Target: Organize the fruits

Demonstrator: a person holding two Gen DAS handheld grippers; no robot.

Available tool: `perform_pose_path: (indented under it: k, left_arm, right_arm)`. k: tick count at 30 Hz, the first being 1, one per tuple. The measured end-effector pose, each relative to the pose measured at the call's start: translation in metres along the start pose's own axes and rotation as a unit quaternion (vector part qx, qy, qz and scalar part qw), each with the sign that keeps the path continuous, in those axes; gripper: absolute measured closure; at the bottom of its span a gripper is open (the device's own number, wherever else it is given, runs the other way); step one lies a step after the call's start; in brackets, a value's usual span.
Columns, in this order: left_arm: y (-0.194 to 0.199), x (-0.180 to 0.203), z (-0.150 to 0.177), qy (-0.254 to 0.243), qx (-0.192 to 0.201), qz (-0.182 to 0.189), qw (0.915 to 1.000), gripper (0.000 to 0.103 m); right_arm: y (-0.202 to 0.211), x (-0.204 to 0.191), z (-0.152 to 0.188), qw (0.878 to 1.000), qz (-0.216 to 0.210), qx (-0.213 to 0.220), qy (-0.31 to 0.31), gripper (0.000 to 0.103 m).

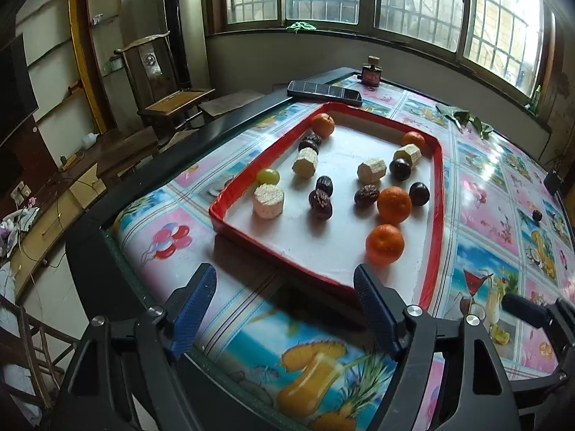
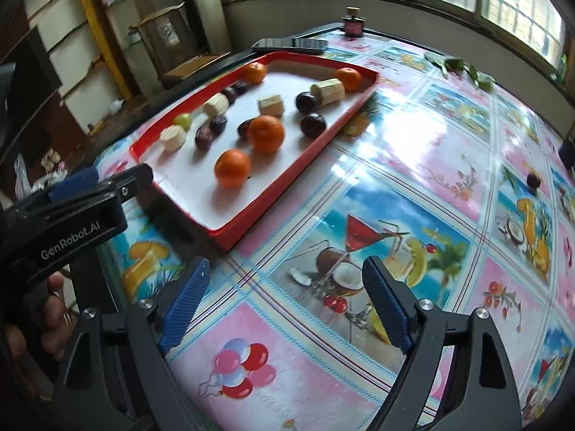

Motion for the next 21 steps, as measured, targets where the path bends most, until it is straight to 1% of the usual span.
perform_pose_path:
  k: [3,7,9,16,19,21]
  left_arm:
    - [0.000,-0.002,0.006,0.001,-0.009,-0.003,1.0000,0.024]
    - [-0.001,-0.002,0.011,0.003,-0.014,-0.003,0.9999,0.024]
    - [0.000,-0.001,0.013,0.003,-0.014,0.000,0.9999,0.024]
    - [0.001,0.003,0.018,0.010,-0.029,0.014,0.9994,0.024]
    - [0.001,0.002,0.017,0.014,-0.025,0.017,0.9994,0.024]
    - [0.001,0.002,0.016,0.015,-0.025,0.021,0.9993,0.020]
  right_arm:
    - [0.001,-0.003,-0.002,1.000,0.005,0.003,0.015,0.015]
    - [0.001,-0.002,-0.003,0.999,0.028,0.005,0.038,0.014]
    - [0.002,-0.001,-0.003,0.999,0.032,0.004,0.041,0.014]
    - [0.002,-0.001,-0.006,0.998,0.038,0.009,0.049,0.014]
    - [0.002,-0.001,-0.007,0.998,0.038,0.010,0.047,0.014]
    - [0.003,0.000,-0.007,0.998,0.038,0.010,0.045,0.014]
Point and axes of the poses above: each gripper's, at about its wrist camera, not at the fingertips, and y roughly against the way its jaws point, x to its right, z to its underside, the point moved 10 cm from there along -y, roughly the way its jaws point, and after that the axes turned 10 degrees about x, right-handed, at the moved point
